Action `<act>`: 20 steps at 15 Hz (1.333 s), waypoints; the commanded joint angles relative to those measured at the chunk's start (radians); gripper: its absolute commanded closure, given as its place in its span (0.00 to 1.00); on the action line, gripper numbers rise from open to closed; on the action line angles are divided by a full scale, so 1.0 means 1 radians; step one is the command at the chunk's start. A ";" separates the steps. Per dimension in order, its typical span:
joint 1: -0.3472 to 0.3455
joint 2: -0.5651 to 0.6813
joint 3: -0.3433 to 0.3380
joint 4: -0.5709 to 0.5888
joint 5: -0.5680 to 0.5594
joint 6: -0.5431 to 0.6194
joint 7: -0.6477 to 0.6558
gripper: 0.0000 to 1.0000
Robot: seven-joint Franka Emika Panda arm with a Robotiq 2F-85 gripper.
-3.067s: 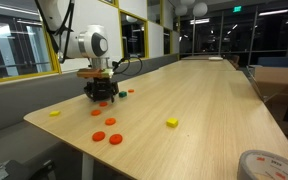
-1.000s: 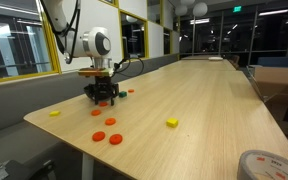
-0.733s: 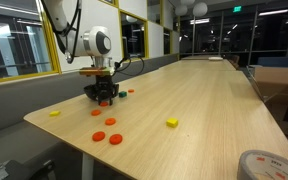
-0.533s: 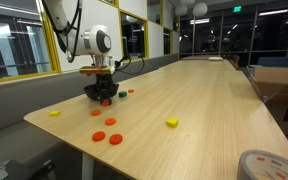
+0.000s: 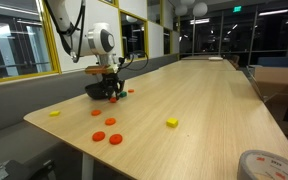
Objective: Put the round yellow, orange, blue blocks and another orange block in the black bowl respectively
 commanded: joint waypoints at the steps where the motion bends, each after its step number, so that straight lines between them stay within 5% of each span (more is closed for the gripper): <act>1: 0.056 -0.047 -0.073 -0.022 -0.102 0.066 0.119 0.77; 5: 0.074 -0.055 -0.105 -0.008 -0.192 0.104 0.156 0.77; 12: 0.009 -0.038 -0.045 0.001 -0.183 0.344 -0.115 0.77; 14: -0.064 -0.021 0.047 0.002 -0.082 0.397 -0.278 0.77; 20: -0.441 0.074 0.515 0.046 0.167 0.373 -0.720 0.77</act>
